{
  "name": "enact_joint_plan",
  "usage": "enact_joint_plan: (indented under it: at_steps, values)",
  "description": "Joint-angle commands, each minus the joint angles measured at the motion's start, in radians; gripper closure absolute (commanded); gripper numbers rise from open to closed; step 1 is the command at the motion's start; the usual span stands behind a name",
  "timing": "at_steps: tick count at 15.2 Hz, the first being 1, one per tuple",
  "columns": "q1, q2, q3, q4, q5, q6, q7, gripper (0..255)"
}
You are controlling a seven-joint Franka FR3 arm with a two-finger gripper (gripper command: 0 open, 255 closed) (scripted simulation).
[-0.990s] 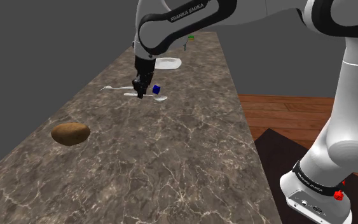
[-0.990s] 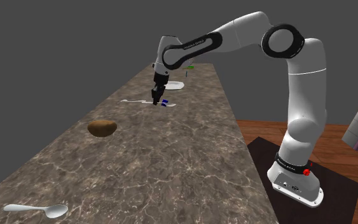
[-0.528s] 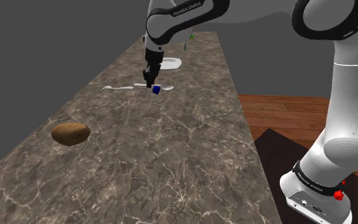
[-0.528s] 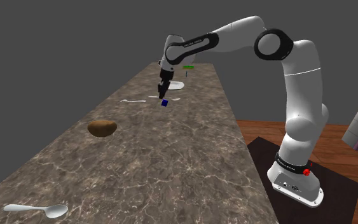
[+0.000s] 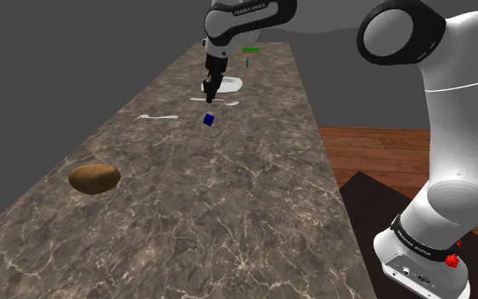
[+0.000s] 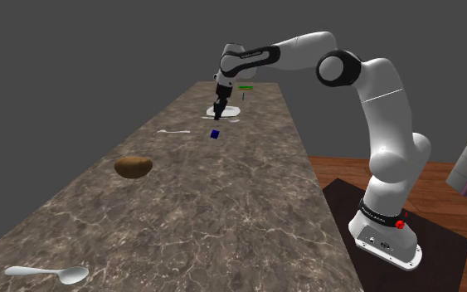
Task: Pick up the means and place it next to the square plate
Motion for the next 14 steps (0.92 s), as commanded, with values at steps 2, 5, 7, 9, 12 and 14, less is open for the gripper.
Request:
enact_joint_plan:
  at_steps: [2, 5, 7, 9, 12, 14]
  values:
    - [-0.025, 0.088, -0.013, 0.142, -0.004, -0.063, -0.042, 255]
    - [-0.044, 0.204, -0.025, 0.341, -0.012, -0.154, -0.077, 255]
    - [-0.047, 0.326, -0.033, 0.555, -0.022, -0.251, -0.097, 255]
    - [-0.043, 0.416, -0.037, 0.705, -0.028, -0.312, -0.105, 255]
    - [-0.055, 0.371, -0.035, 0.582, -0.023, -0.236, -0.114, 255]
    - [-0.059, 0.357, -0.035, 0.529, -0.021, -0.198, -0.119, 255]
